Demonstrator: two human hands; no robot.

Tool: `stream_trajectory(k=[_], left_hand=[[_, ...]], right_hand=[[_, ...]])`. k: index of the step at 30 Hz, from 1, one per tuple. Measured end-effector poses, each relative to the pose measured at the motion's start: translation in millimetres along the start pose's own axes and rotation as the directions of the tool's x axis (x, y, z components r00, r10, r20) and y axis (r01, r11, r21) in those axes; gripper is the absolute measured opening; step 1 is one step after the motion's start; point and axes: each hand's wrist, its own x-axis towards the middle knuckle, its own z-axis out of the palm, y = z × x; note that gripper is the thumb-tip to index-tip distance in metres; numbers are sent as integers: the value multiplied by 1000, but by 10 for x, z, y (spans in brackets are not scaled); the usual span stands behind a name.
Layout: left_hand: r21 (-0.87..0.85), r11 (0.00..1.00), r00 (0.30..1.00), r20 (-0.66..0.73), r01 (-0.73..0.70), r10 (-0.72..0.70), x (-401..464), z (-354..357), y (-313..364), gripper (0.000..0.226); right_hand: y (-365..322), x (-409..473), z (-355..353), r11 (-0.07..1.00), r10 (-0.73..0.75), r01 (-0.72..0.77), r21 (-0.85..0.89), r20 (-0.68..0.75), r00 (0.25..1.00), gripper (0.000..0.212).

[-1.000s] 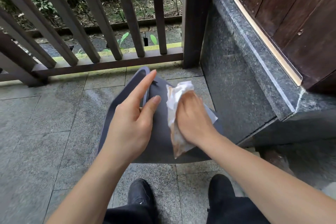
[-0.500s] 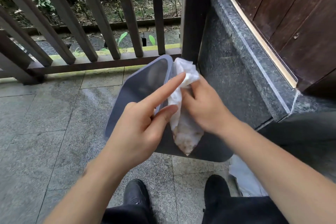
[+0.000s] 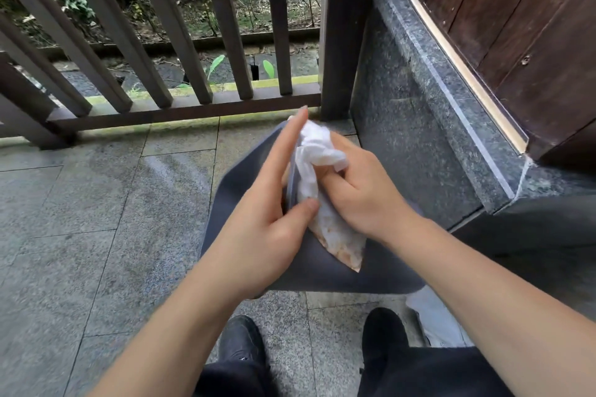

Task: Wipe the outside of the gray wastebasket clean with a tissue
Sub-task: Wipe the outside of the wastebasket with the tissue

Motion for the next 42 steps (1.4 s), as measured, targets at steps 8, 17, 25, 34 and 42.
stream_trajectory(k=[8,17,25,34,42], left_hand=[[-348,932,971,-165,106,-172,140,57,-47,96],[-697,701,811,-316,155,-493,298,-10,-141,56],[-865,440,635,-203,241,-746,381,-195,-358,64],[-679,635,486,-441,369,-754,375,-430,-588,72],[-198,852,602,-631,484,-489,262,-753,-503,74]], right_hand=[[26,2,236,999,28,-24,32,-136,990,8],[-66,-157,422,937,-293,290,-197,17,956,22],[26,-294,575,892,-386,390,-227,65,920,16],[119,-229,625,984,166,-165,-64,10,986,32],[810,12,-150,505,829,-700,504,-59,556,19]])
